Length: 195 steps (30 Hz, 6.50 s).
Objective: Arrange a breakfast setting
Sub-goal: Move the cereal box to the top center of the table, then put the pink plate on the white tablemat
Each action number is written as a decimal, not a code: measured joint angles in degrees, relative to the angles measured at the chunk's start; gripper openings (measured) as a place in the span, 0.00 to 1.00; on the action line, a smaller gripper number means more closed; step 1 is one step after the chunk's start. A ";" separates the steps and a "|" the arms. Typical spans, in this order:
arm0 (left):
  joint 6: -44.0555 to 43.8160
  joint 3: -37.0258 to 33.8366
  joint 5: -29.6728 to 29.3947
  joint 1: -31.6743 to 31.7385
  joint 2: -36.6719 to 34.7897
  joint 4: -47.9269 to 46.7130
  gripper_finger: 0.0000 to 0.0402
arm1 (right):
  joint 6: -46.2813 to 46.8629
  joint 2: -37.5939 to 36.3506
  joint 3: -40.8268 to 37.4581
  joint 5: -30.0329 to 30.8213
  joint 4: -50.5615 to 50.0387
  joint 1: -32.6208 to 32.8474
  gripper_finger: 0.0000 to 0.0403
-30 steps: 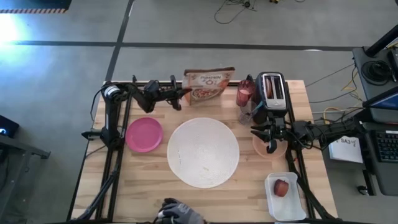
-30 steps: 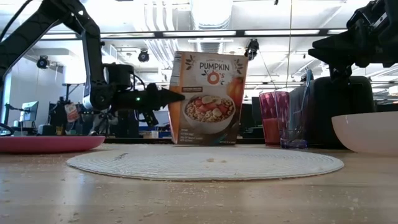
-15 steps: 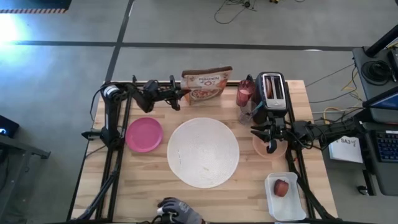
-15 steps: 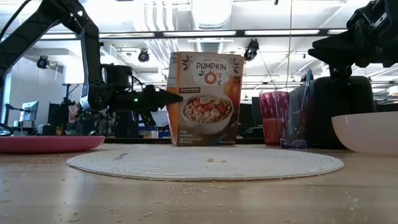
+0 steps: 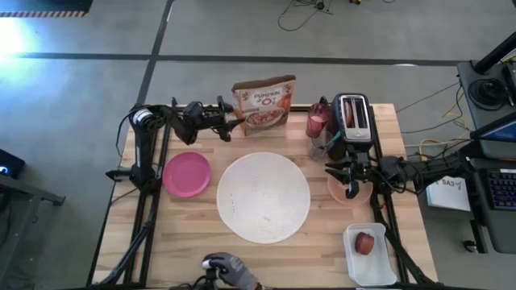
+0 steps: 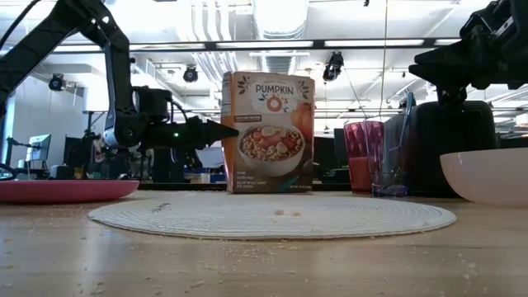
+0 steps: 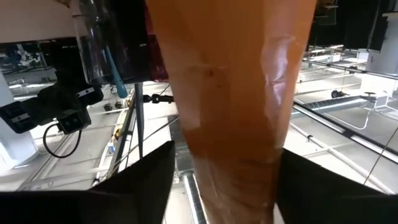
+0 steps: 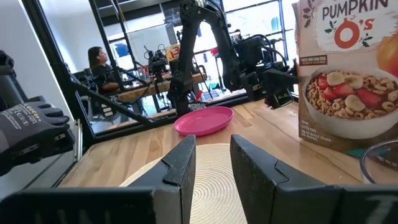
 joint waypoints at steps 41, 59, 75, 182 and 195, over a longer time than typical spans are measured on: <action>11.91 -3.92 4.55 7.60 -10.26 2.21 1.00 | 0.00 -0.02 0.00 0.00 0.00 0.02 0.23; 61.19 -2.51 17.33 8.52 -25.33 2.16 1.00 | 0.00 -0.01 0.00 0.00 -0.02 0.02 0.23; 95.93 11.39 44.94 4.83 -27.76 0.98 1.00 | 0.00 -0.02 0.01 0.00 0.00 0.01 0.23; 180.83 59.89 -19.35 5.98 -27.98 -144.68 1.00 | 0.00 -0.02 0.00 0.00 -0.02 0.02 0.23; 173.17 51.57 -43.40 -4.07 -29.21 -158.18 1.00 | 0.00 -0.02 0.00 0.00 0.00 0.02 0.23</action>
